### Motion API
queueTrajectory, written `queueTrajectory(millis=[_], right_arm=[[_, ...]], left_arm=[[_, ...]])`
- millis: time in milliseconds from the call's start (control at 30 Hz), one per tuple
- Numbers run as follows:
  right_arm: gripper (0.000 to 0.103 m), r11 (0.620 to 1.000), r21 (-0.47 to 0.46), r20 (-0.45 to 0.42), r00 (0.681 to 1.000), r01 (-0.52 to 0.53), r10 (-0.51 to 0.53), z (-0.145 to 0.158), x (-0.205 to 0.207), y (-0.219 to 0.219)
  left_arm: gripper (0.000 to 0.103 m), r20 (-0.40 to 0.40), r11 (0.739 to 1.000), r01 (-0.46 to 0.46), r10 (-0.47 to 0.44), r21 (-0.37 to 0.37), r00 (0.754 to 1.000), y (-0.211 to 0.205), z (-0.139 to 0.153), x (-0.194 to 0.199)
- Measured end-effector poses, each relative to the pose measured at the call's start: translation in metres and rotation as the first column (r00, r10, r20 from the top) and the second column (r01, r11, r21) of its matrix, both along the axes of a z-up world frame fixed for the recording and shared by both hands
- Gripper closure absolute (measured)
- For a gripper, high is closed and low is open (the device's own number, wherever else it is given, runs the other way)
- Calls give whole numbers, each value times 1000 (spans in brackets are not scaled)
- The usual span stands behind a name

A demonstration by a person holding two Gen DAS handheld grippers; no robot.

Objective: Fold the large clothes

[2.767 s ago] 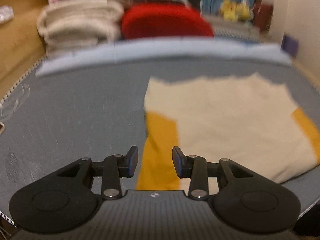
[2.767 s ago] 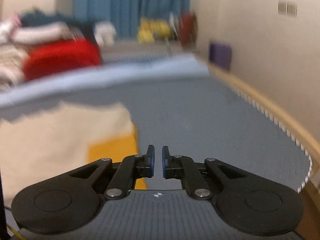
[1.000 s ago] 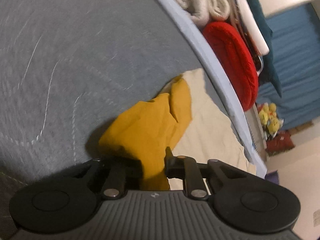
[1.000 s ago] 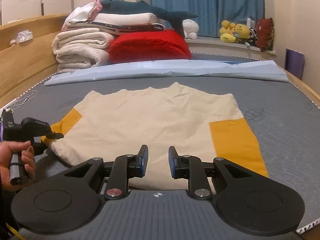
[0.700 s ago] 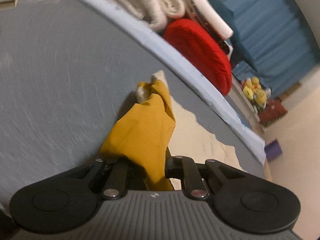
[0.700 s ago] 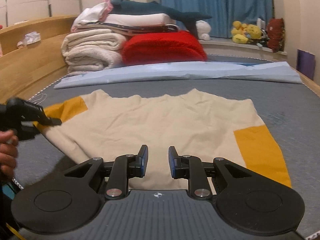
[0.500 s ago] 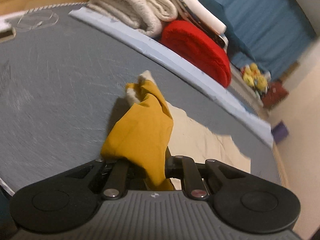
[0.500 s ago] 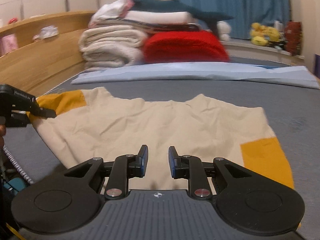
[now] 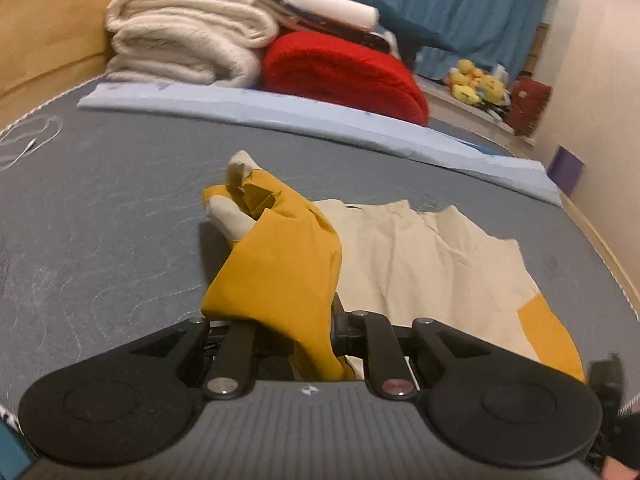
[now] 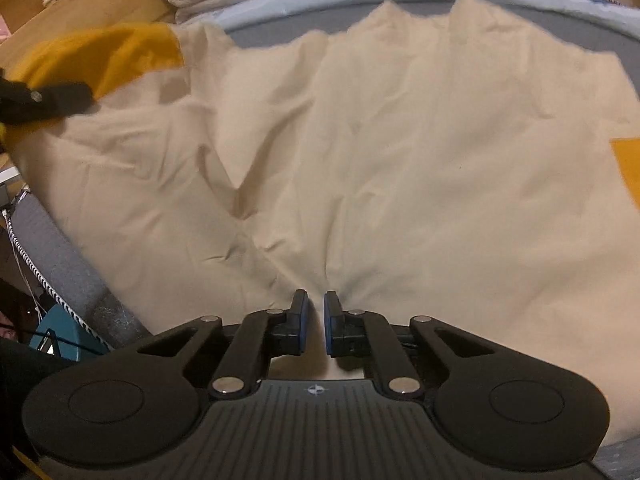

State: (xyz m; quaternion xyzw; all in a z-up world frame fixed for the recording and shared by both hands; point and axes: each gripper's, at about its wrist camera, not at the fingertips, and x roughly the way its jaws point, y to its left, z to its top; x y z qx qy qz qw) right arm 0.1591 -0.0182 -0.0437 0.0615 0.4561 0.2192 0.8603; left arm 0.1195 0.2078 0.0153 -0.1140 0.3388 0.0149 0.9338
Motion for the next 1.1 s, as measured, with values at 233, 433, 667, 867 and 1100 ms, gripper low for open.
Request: queueTrajectory(millis=[233,433,667,867,1100], right_arm=[[94,996,4,261,961,90,-88,56,-42,-58],[94,977,-11,393,900,212,-191,81,-67,-137],[94,948,9,426,857,318,-291,90,-105,-215],[90,929,28,441,830,368,-342,93,-123,-257],[59,904,66,418,811,423,-410,88,-129,-289]], left_arm=[[86,-13,997,-70,70,-30,997,-3,12,2],[87,81,999,17,-21,50,996,-61,33,0],[88,178,973,203,-220,105,959,-176,43,3],[88,169,896,419,-440,148,882,-291,21,8],[83,-20,749,651,-654,120,756,-386,-41,16]])
